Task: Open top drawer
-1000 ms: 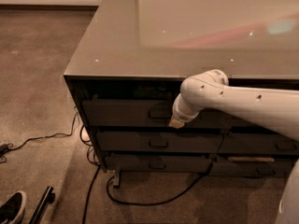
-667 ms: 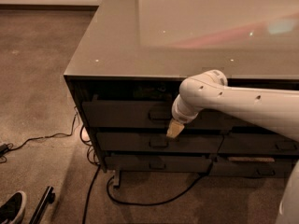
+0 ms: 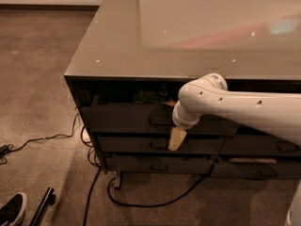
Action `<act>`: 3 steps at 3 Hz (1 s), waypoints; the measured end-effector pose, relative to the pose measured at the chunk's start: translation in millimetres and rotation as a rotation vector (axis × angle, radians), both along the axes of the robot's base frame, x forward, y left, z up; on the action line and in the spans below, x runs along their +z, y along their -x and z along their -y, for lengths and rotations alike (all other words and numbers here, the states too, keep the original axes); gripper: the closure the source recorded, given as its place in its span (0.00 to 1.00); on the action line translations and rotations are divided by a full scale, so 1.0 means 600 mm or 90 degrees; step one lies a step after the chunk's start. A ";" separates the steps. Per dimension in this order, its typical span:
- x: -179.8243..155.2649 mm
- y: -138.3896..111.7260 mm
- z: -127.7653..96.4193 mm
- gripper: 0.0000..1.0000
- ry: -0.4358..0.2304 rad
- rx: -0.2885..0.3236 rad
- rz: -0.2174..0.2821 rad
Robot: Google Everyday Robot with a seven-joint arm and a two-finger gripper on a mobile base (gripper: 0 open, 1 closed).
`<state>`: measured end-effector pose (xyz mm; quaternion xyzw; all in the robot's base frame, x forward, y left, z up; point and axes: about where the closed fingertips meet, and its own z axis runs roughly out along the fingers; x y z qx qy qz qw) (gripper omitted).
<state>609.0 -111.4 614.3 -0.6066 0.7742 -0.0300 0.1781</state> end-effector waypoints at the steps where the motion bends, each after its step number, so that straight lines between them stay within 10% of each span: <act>1: -0.012 0.024 0.006 0.19 0.015 0.000 -0.009; 3: 0.011 0.024 0.006 0.65 0.015 0.000 -0.009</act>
Offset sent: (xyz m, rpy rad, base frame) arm -0.1302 -0.0333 -0.0475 -0.1825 0.0813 -0.0135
